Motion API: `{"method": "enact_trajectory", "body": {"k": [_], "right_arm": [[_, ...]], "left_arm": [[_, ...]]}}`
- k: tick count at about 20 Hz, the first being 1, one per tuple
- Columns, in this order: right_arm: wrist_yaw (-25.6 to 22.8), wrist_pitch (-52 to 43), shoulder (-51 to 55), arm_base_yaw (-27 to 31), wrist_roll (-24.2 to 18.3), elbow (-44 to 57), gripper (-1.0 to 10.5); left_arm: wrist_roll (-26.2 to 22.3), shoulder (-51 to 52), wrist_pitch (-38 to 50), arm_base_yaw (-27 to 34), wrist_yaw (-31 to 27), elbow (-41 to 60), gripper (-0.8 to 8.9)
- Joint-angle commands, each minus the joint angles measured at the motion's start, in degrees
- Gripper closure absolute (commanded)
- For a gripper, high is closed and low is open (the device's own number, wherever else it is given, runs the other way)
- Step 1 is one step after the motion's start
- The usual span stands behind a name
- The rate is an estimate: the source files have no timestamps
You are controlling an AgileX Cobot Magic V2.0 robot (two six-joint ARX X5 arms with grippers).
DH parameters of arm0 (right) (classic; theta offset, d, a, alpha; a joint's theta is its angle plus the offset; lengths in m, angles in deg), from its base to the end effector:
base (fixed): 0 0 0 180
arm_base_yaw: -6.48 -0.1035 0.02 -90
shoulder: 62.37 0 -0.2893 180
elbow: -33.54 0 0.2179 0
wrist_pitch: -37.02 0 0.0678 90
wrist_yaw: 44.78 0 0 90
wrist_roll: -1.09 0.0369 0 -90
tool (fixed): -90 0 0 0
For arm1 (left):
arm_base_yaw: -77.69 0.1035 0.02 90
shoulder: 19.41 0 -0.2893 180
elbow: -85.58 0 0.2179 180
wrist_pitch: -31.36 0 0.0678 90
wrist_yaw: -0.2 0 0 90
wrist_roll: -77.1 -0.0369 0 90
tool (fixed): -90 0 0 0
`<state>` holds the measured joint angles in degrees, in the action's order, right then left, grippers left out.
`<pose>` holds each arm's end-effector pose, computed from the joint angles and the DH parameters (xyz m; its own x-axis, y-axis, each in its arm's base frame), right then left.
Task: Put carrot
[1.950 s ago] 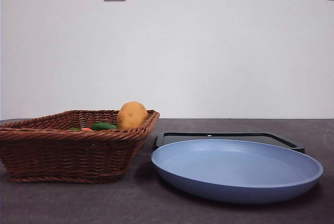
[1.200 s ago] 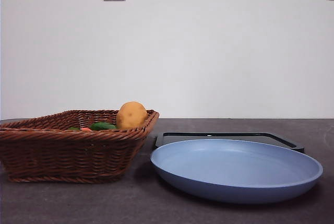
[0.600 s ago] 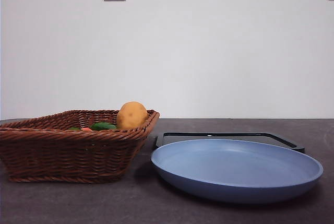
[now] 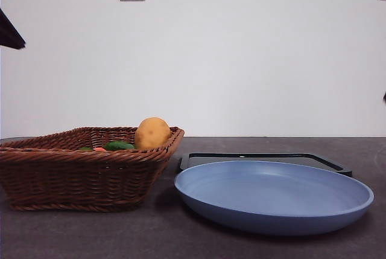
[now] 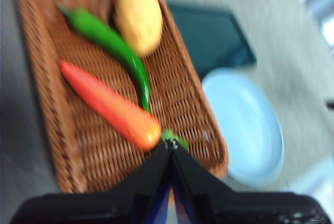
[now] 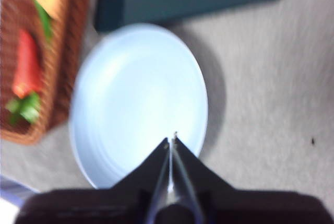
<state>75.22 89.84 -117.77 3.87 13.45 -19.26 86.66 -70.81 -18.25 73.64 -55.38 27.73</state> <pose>0.1290 0.0244 0.2496 0.4682 0.5219 -0.7130 -0.1394 0.8405 0.5236 0.1259 -0.0298 0.2869 0.5603 -0.6063 -0.5643 0.3497 0.7907 -0.5024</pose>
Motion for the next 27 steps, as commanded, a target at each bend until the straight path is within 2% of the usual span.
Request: {"method": "enact_trajectory", "body": {"k": [1, 2, 3, 5, 6, 14, 17, 19, 21, 23, 27], "right_arm": [[0.07, -0.37, -4.63, -0.13, -1.75, -0.85, 8.1], [0.02, -0.72, -6.51, -0.13, -1.99, -0.85, 7.6], [0.02, -1.64, -8.24, -0.13, -1.95, -0.85, 7.3], [-0.07, -4.28, -11.28, -0.42, -1.86, -0.85, 7.2], [-0.04, -5.97, -12.81, -1.01, -1.68, -0.85, 7.2], [-1.73, -13.94, -24.11, -6.97, 2.71, -0.85, 7.4], [-2.03, -14.99, -26.05, -7.37, 3.78, -0.85, 8.6], [-2.05, -15.02, -26.1, -7.34, 3.76, -0.85, 9.4], [-2.01, -14.78, -26.08, -7.3, 3.96, -0.85, 9.4], [-1.64, -13.4, -25.49, -7.26, 4.79, -0.85, 9.4], [-1.68, -8.15, -19.8, -7.26, 4.04, -0.85, 9.4]], "left_arm": [[-3.72, -2.23, -1.07, -1.81, 0.63, -1.42, 8.03], [-3.72, -2.51, -1.07, -2.62, 0.83, -1.42, 7.93], [-3.69, -2.56, -0.98, -3.41, 1.16, -1.42, 7.42], [-3.21, -2.54, -0.33, -4.52, 1.77, -1.42, 5.83], [-3.1, -2.54, -0.31, -4.94, 1.77, -1.42, 5.39], [-1.86, -2.54, -0.33, -6.16, 1.86, -1.42, 5.38], [-1.86, -2.54, -0.35, -6.16, 1.84, -1.42, 5.38], [-1.57, -2.54, -0.42, -6.16, 1.84, -1.42, 5.38], [-0.31, -2.54, -0.48, -6.16, 1.86, -1.42, 5.37], [-0.24, -2.54, -0.52, -6.27, 1.88, -1.42, 4.75], [3.74, -2.54, -0.37, -9.14, 2.43, -1.42, 4.46]]}}
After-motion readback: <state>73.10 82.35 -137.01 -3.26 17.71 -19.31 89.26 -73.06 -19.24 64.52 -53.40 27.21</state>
